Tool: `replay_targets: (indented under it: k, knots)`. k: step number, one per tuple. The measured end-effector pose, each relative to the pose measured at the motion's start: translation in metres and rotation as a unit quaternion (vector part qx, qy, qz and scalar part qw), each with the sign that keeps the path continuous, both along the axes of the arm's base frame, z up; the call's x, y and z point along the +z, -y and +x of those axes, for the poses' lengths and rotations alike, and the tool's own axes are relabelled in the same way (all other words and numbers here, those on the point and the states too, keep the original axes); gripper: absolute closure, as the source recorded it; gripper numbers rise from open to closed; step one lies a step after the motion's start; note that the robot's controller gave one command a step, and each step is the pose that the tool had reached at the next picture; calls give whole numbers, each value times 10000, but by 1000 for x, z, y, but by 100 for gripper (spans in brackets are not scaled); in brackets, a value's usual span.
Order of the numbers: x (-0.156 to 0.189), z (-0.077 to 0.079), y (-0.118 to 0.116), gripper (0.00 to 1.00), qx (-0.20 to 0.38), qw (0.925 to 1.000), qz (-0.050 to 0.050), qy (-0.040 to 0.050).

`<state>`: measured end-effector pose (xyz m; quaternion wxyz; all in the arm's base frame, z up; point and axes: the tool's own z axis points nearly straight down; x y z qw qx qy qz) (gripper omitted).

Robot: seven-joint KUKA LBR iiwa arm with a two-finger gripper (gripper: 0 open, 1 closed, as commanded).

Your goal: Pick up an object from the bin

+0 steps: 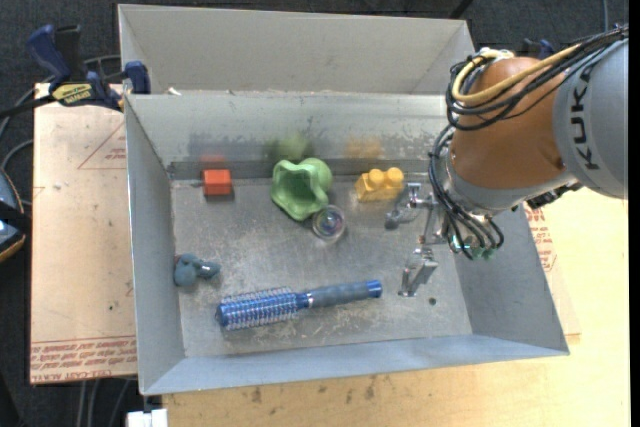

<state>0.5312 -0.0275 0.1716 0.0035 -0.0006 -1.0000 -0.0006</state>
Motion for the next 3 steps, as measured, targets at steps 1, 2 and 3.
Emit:
replay_targets:
  k: [1,2,3]
  knots:
    - [-101,-31,-82,0,-135,9999,0,62]
    - [-96,-29,-81,100,-142,9999,11,89]
    - [-58,-26,-35,100,1576,9875,-7,57]
